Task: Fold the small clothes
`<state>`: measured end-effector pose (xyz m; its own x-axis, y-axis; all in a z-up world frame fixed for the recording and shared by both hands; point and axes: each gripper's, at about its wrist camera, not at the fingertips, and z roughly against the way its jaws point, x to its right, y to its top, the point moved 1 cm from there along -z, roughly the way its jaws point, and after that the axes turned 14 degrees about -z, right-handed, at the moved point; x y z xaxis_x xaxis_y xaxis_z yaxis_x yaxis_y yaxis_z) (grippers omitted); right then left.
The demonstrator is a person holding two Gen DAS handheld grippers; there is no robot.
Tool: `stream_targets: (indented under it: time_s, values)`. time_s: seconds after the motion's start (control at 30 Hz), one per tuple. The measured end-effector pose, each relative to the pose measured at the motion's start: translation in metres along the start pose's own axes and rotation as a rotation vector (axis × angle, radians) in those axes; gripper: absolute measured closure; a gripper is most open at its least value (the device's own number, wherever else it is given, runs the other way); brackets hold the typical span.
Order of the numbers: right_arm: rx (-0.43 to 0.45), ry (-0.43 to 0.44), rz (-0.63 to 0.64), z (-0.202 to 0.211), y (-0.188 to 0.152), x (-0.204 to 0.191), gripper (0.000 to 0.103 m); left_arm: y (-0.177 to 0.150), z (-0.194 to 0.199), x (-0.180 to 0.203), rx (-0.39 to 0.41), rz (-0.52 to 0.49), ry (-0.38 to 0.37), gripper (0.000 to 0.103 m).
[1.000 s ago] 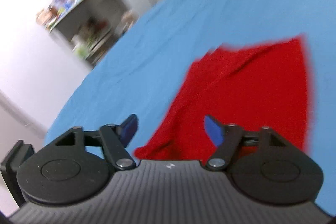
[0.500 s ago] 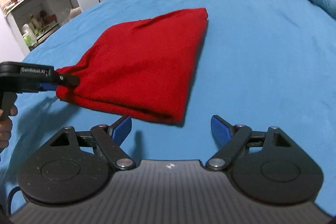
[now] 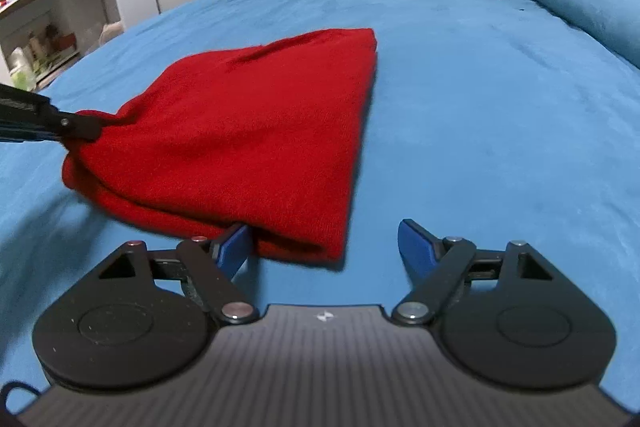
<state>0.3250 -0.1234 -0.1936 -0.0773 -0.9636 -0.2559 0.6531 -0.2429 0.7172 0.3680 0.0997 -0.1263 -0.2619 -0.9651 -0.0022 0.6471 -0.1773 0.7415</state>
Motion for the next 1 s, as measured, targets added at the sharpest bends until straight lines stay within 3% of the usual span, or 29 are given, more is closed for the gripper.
stream_targets:
  time_s: [0.17, 0.27, 0.37, 0.43, 0.53, 0.63, 0.67, 0.77, 0.83, 1.0]
  values:
    - [0.04, -0.023, -0.011, 0.0, 0.003, -0.004, 0.009, 0.007, 0.0, 0.0, 0.02, 0.003, -0.007, 0.092]
    - [0.077, -0.082, -0.045, 0.002, 0.007, 0.001, 0.01, 0.008, 0.002, -0.001, 0.02, 0.004, -0.012, 0.092]
    - [0.053, -0.11, -0.054, -0.005, 0.006, 0.008, 0.01, 0.008, 0.003, -0.002, 0.021, 0.007, -0.018, 0.092]
    - [0.04, -0.12, 0.006, -0.01, 0.002, 0.005, 0.01, 0.008, 0.002, -0.001, 0.017, 0.002, -0.014, 0.092]
    - [0.093, -0.117, 0.028, -0.001, 0.008, 0.003, 0.033, 0.006, 0.005, -0.002, 0.01, 0.003, -0.025, 0.093]
    - [0.194, -0.123, 0.029, 0.023, 0.016, 0.005, 0.032, -0.003, 0.007, 0.002, -0.005, -0.006, -0.03, 0.093]
    - [0.192, -0.136, 0.059, 0.025, 0.014, 0.006, 0.03, -0.009, 0.005, 0.004, -0.022, -0.01, -0.023, 0.094]
    - [0.078, -0.159, 0.111, 0.006, 0.0, 0.014, 0.03, -0.034, -0.014, 0.008, -0.095, -0.008, 0.001, 0.094]
    - [0.068, -0.135, 0.092, 0.002, -0.006, 0.023, 0.03, -0.047, -0.018, 0.006, -0.082, 0.007, 0.002, 0.094]
    - [0.028, -0.075, 0.085, 0.009, 0.0, 0.028, 0.028, -0.042, -0.009, 0.007, -0.066, -0.004, 0.017, 0.093]
